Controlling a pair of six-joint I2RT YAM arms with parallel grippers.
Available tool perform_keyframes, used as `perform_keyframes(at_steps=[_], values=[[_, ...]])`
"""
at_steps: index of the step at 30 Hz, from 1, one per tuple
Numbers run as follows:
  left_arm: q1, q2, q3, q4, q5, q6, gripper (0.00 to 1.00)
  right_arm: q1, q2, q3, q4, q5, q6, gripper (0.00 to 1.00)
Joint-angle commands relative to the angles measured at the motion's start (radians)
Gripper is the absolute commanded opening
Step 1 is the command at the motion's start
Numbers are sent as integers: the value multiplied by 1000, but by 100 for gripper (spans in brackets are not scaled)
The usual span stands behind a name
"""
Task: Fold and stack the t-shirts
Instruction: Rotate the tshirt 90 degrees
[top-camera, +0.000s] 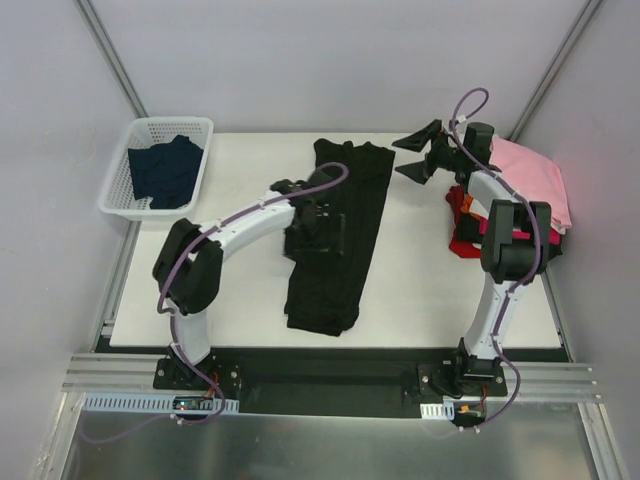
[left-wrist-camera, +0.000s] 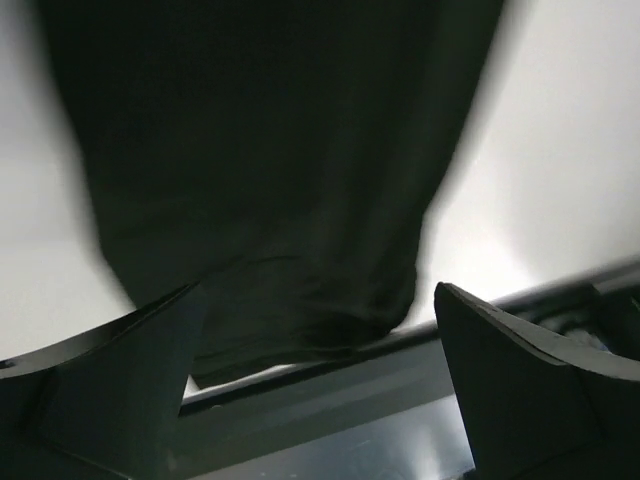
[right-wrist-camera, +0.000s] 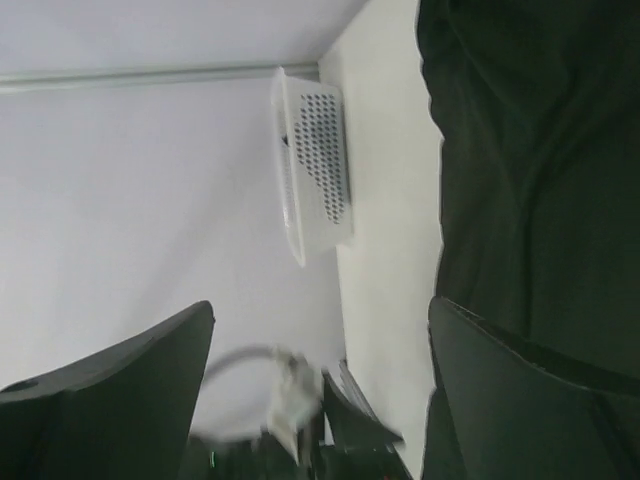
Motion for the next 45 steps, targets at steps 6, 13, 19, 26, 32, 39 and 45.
perform_keyframes(at_steps=[6, 13, 19, 26, 32, 39, 45], values=[[299, -269, -335, -30, -86, 91, 100, 140, -370, -380, -767, 216, -688, 93], [313, -331, -500, 85, 1, 61, 95, 201, -604, -703, -813, 366, -679, 92], [313, -346, -566, 137, 55, 48, 88, 212, -693, -816, -870, 388, -700, 91], [311, -343, -667, 218, 133, 13, 90, 257, -641, -860, -841, 412, -694, 91], [301, -351, -718, 258, 159, -10, 89, 327, -568, -856, -772, 412, -650, 91], [256, -335, -721, 271, 167, -27, 82, 404, -509, -820, -718, 454, -596, 90], [183, -329, -716, 272, 172, -53, 53, 513, -489, -806, -675, 527, -532, 90]])
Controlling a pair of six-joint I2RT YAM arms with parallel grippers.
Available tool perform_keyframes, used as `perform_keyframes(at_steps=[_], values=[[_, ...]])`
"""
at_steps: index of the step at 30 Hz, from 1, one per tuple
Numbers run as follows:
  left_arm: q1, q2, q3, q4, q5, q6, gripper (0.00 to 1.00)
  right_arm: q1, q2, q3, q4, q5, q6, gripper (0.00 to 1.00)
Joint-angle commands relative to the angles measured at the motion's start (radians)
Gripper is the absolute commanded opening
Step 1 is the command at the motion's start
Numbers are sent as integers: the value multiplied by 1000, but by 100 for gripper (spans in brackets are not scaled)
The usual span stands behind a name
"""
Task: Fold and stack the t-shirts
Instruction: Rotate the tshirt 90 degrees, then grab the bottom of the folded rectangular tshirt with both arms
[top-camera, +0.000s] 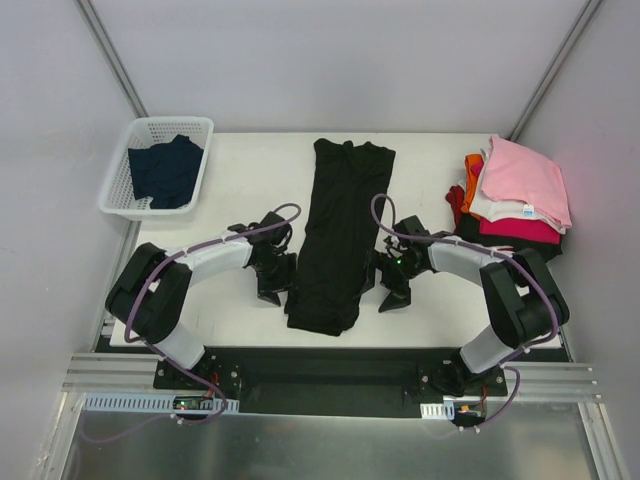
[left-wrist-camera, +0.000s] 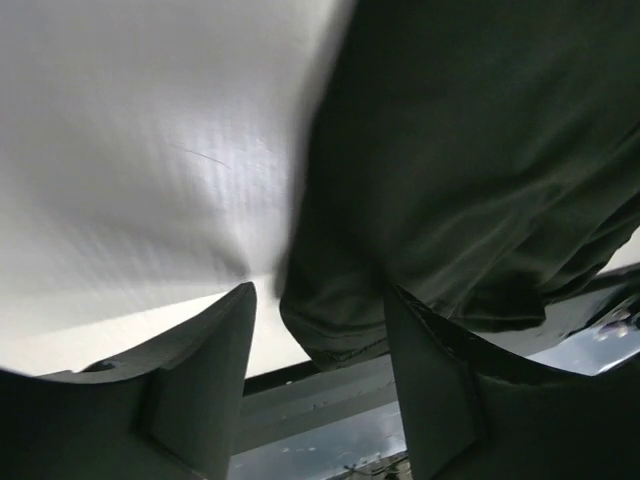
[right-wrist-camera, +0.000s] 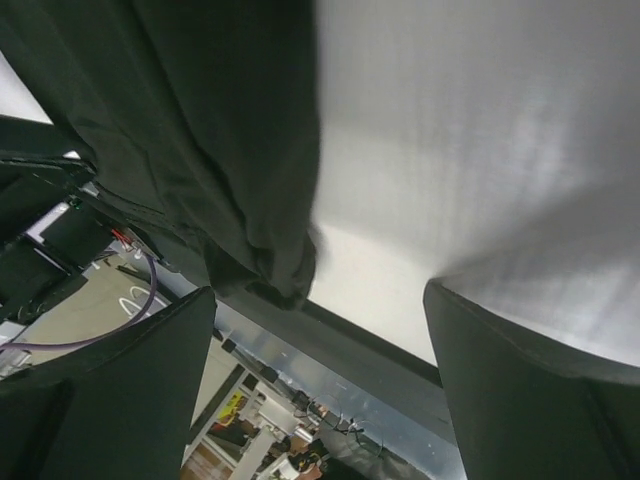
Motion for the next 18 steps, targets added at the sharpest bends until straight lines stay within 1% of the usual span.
perform_keyframes(at_steps=[1, 4, 10, 15, 18], values=[[-49, -4, -6, 5, 18, -28, 53, 71, 49, -18, 98, 168, 35, 90], [-84, -11, -15, 2, 15, -36, 53, 112, 49, -50, 143, 178, 89, 89], [-138, -24, -55, 5, 6, -84, 54, 225, 38, -63, 158, 224, 152, 89], [-199, -11, -67, 28, 3, -120, 54, 276, 47, -124, 232, 227, 226, 89], [-230, -8, -64, 42, -6, -140, 53, 304, 44, -147, 241, 250, 244, 89]])
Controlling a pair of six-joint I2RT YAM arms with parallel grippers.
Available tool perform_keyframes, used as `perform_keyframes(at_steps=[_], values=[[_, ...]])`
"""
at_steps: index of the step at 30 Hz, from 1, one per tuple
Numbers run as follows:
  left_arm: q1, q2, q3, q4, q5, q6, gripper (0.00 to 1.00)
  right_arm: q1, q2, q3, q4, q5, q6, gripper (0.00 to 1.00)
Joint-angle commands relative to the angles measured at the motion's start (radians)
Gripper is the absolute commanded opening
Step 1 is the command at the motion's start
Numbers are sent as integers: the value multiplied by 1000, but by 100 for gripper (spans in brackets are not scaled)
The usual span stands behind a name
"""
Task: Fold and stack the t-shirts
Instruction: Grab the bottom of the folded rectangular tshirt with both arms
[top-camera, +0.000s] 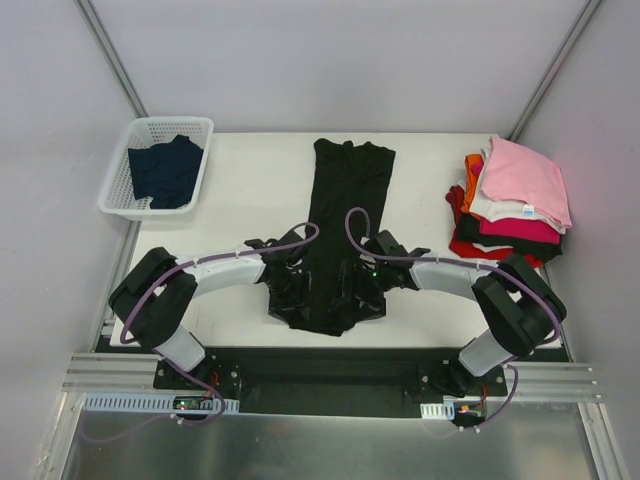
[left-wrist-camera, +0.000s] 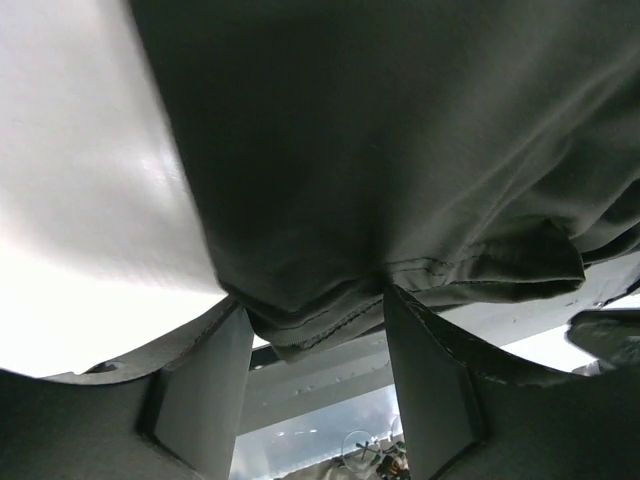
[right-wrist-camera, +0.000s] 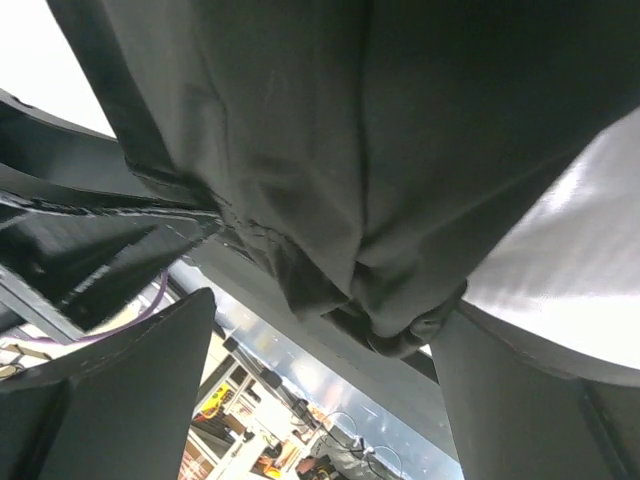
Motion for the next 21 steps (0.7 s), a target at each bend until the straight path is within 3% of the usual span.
perform_keyframes(at_steps=[1, 4, 7, 10, 11, 13, 21], values=[[-46, -2, -20, 18, -17, -52, 52, 44, 56, -97, 3, 217, 13, 89], [-56, -8, -21, 21, -22, -63, 30, 53, 69, -113, 31, 217, 28, 88], [-59, -20, -27, 20, -20, -67, 9, 64, 79, -103, 37, 214, 31, 78], [-59, -34, -29, 21, -18, -72, 4, 65, 81, -97, 34, 210, 25, 44], [-59, -39, -30, 18, -22, -74, 4, 68, 83, -96, 26, 212, 23, 16], [-59, -42, -26, 18, -23, -75, 4, 68, 81, -91, 15, 215, 16, 1], [-61, -40, 16, 9, 9, -72, 0, 68, -46, -73, -129, 249, -10, 1]])
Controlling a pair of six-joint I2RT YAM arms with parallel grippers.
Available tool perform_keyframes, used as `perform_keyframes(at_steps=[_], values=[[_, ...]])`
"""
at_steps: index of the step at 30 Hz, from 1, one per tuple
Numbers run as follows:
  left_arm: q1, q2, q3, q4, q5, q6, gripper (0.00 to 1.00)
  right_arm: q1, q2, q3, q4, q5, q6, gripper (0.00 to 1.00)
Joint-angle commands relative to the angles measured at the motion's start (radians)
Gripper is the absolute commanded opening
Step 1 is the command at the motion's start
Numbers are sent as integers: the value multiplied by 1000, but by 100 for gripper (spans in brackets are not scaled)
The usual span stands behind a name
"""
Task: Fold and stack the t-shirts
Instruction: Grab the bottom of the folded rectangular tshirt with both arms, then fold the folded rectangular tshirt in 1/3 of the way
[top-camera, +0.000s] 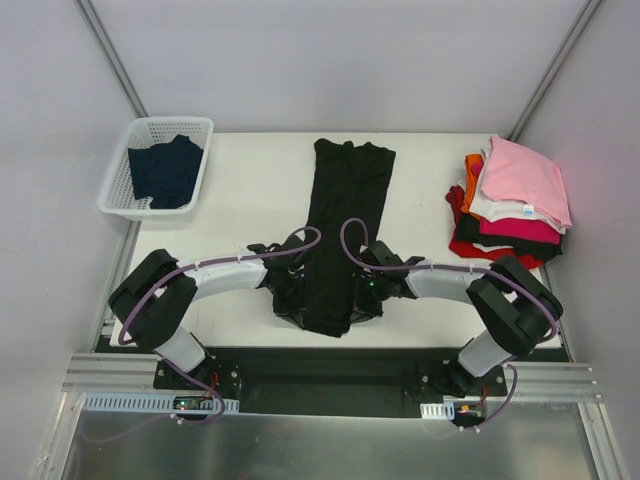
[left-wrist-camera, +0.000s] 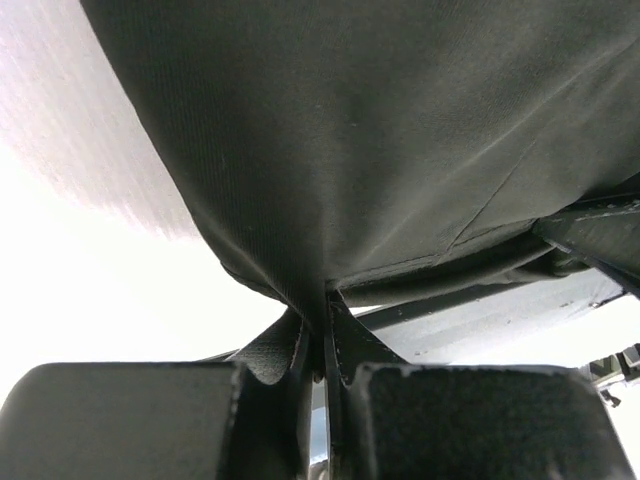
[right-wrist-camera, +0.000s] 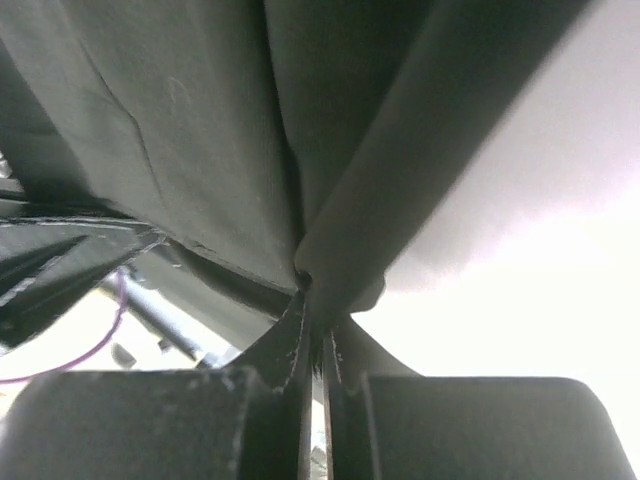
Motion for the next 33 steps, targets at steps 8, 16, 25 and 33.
perform_keyframes(at_steps=[8, 16, 25, 33], values=[[-64, -74, 194, -154, -6, 12, 0, 2, -212, 89, -436, 222, -96, 1], [-78, -79, 366, -290, -41, 64, 2, -9, -209, 293, -586, 243, -132, 1], [-70, 7, 555, -389, -121, 150, 2, -127, -151, 446, -680, 248, -233, 1], [-4, 87, 644, -393, -104, 205, 1, -236, -70, 552, -694, 216, -313, 1]])
